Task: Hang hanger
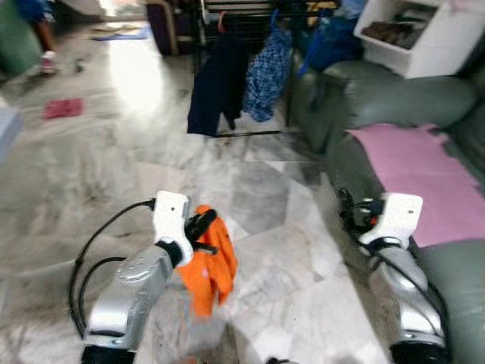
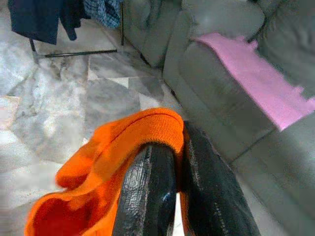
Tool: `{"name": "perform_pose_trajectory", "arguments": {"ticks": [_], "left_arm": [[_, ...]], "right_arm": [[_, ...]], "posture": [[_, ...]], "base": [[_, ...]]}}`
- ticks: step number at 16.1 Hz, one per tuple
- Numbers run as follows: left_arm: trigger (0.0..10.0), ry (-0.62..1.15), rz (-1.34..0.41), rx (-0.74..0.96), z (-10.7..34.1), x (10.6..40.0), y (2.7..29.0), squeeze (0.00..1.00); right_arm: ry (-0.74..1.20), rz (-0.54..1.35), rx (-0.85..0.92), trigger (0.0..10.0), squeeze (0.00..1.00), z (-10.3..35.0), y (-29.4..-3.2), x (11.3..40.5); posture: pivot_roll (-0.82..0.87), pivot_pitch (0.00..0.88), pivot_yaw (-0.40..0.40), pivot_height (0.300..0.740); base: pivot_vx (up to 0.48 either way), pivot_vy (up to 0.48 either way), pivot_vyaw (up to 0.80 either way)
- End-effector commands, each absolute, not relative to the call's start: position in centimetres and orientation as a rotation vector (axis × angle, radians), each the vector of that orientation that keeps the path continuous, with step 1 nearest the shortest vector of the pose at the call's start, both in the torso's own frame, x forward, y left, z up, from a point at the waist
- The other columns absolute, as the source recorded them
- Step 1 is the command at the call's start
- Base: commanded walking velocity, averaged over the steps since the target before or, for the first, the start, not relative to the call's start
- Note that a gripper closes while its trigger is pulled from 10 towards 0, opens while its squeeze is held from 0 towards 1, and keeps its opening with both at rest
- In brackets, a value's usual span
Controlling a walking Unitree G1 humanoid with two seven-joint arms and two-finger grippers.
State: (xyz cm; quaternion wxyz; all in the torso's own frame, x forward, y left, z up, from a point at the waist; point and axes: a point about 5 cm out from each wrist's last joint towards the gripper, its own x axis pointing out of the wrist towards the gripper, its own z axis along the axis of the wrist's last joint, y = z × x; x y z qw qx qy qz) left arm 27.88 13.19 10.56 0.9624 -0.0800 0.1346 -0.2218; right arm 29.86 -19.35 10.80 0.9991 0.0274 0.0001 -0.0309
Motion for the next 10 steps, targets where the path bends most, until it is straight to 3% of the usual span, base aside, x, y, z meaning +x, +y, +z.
{"name": "perform_pose_trajectory", "arguments": {"ticks": [1, 4, 8, 10], "left_arm": [[10.0, 0.247, -0.465, -0.155, 10.96, 27.97, 12.69, 0.0], [10.0, 0.245, -0.464, -0.154, 10.91, 27.95, 12.62, 0.0], [10.0, 0.232, -0.46, -0.148, 11.02, 28.1, 12.25, 0.0], [10.0, 0.229, -0.445, -0.04, 11.14, 28.78, 11.95, 0.0]], "right_arm": [[0.011, -0.079, 0.046, 10.0, 0.0, 10.55, -19.95, 29.55], [0.004, -0.082, 0.05, 10.0, 0.0, 10.61, -19.93, 29.51], [0.004, -0.081, 0.048, 10.0, 0.0, 10.61, -19.88, 29.51], [0.006, -0.081, 0.047, 10.0, 0.0, 10.56, -19.85, 29.52]], "posture": [[-0.01, 0.086, -0.011, 0.74], [-0.01, 0.087, -0.01, 0.74], [-0.01, 0.086, -0.009, 0.74], [-0.01, 0.084, -0.009, 0.74]], "base": [[0.0, 0.39, -0.8], [0.0, 0.387, -0.16], [0.0, 0.0, 0.0], [0.0, 0.0, 0.0]]}}
